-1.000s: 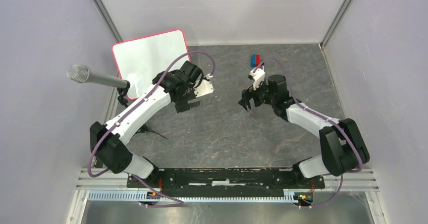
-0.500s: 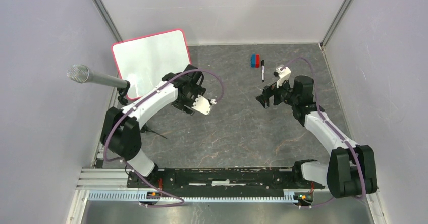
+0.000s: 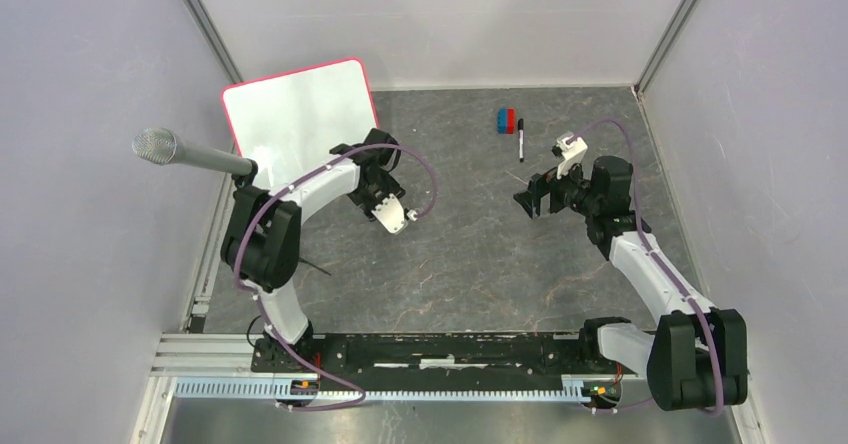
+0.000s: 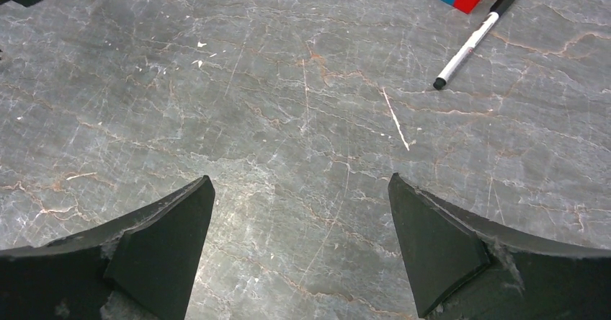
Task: Write a sentence on the whiteboard
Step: Move the whiteboard to the center of the board.
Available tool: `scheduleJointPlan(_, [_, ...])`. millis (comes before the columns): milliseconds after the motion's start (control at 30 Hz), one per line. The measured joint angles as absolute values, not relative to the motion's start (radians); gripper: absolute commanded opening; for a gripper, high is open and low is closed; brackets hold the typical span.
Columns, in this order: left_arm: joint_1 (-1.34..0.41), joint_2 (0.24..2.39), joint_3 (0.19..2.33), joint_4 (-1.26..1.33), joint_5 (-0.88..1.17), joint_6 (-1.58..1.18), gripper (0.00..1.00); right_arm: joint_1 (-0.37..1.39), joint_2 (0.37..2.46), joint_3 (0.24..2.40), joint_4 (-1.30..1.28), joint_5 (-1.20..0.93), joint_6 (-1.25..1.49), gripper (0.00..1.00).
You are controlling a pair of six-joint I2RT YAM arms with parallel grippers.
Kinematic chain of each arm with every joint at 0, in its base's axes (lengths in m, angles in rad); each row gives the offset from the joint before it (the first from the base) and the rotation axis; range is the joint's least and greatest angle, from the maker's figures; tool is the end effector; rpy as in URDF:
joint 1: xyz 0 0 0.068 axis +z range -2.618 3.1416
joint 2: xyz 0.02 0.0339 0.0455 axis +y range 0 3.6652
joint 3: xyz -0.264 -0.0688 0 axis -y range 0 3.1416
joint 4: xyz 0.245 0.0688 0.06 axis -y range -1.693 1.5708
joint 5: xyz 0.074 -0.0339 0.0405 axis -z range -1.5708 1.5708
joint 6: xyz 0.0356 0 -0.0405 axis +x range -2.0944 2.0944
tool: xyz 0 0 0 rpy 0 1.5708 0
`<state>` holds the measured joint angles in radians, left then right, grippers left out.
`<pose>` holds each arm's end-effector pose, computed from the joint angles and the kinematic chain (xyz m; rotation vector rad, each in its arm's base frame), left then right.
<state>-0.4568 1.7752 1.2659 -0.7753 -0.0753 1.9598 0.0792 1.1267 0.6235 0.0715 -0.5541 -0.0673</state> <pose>0.3132 -0.1509 0.1999 2.7625 1.0649 0.3727 0.2426 0.0380 0.2427 -0.4954 1.9132 0.5603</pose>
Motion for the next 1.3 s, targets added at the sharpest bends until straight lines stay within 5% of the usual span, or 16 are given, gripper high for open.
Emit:
scheduleJointPlan(567, [-0.366, 1.935, 1.265, -0.630, -0.132, 2.056, 0.57, 0.047, 1.150, 0.624, 0.071, -0.592, -0.057, 0.98])
scheduleJointPlan(900, [-0.370, 1.990, 1.295, -0.547, -0.161, 2.068, 0.23, 0.039, 1.155, 0.624, 0.071, -0.608, -0.056, 0.98])
scheduleJointPlan(1300, [-0.475, 2.032, 1.347, -0.580, -0.205, 2.073, 0.03, 0.036, 1.164, 0.624, 0.066, -0.627, -0.056, 0.98])
